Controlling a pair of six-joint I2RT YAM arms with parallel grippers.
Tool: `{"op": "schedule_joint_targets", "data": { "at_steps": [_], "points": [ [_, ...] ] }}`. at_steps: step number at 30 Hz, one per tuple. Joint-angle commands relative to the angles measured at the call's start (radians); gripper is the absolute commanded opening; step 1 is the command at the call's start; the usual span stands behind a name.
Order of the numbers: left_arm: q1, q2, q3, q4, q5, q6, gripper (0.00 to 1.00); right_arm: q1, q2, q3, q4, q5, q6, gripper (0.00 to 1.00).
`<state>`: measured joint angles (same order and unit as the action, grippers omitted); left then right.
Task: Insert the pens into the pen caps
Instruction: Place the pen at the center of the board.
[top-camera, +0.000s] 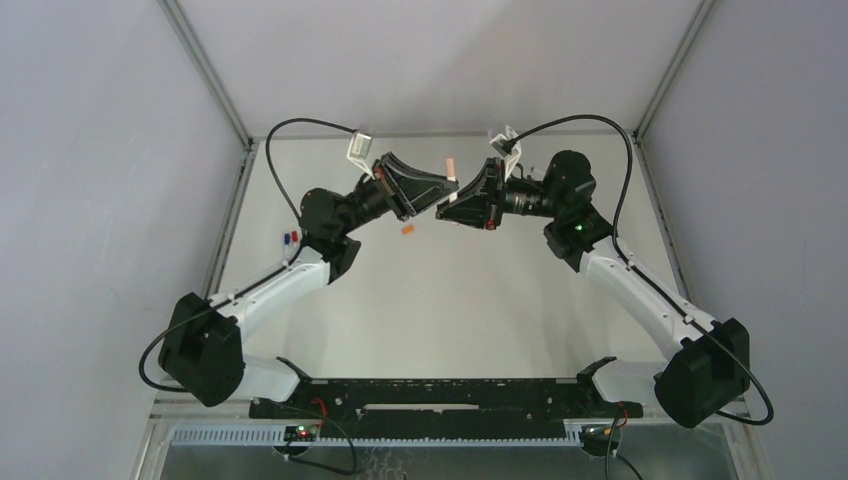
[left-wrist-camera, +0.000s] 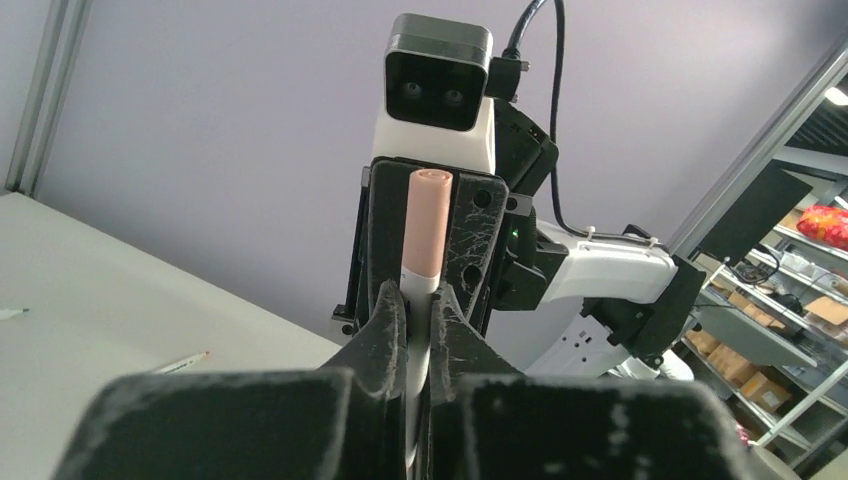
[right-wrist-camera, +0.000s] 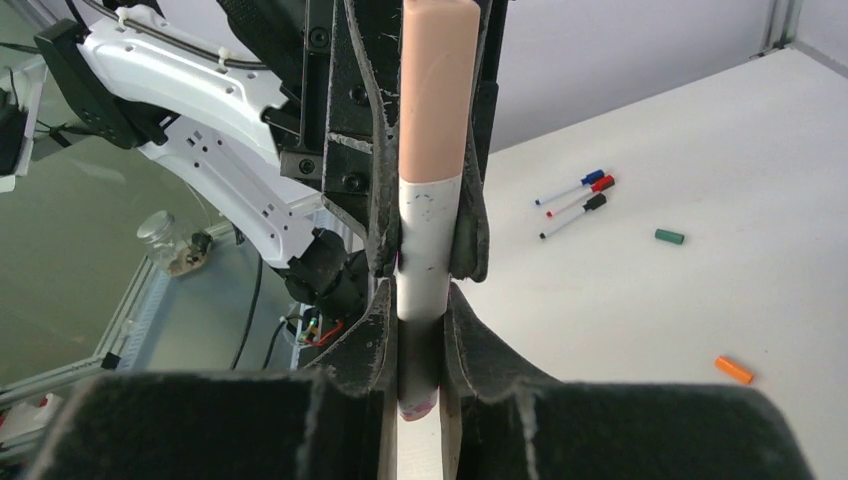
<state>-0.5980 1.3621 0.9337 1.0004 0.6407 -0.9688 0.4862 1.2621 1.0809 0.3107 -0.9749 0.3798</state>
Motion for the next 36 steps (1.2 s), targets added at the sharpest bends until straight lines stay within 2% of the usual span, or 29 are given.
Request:
{"op": "schedule_joint_targets", "data": {
  "at_steps": [1,2,4,7,8,11,16,23,31,36],
  "points": [
    [-0.006,0.015,0.064,0.083,0.034,-0.057,0.0,0.006,-0.021,-0.002,0.036,0.006,-0.005,0.03],
    [-0.006,0.012,0.059,0.089,0.026,-0.057,0.0,0.004,-0.022,-0.003,0.031,0.008,-0.006,0.07],
    [-0.002,0.0,0.037,0.089,0.001,-0.048,0.0,0.002,-0.026,-0.003,0.011,0.011,-0.017,0.21],
    [0.019,-0.02,-0.005,0.074,-0.024,-0.034,0.0,-0.008,-0.034,-0.004,-0.033,0.012,-0.05,0.45],
    [0.037,-0.043,-0.038,0.03,-0.04,0.004,0.0,-0.014,-0.04,-0.004,-0.077,0.009,-0.093,0.57],
    [0.08,-0.098,-0.127,-0.103,-0.098,0.1,0.0,-0.028,-0.055,-0.016,-0.135,-0.003,-0.174,0.66],
    [0.168,-0.223,-0.27,-0.448,-0.241,0.296,0.0,-0.061,-0.09,-0.065,-0.236,-0.007,-0.309,0.68],
    [0.346,-0.282,-0.336,-0.83,-0.379,0.412,0.0,-0.117,-0.128,-0.146,-0.248,0.017,-0.352,0.69],
    [0.507,-0.15,-0.303,-1.036,-0.467,0.431,0.0,-0.141,-0.149,-0.2,-0.249,0.046,-0.367,0.69],
    [0.547,-0.038,-0.243,-1.109,-0.506,0.449,0.0,-0.156,-0.155,-0.217,-0.248,0.056,-0.373,0.69]
  ]
}}
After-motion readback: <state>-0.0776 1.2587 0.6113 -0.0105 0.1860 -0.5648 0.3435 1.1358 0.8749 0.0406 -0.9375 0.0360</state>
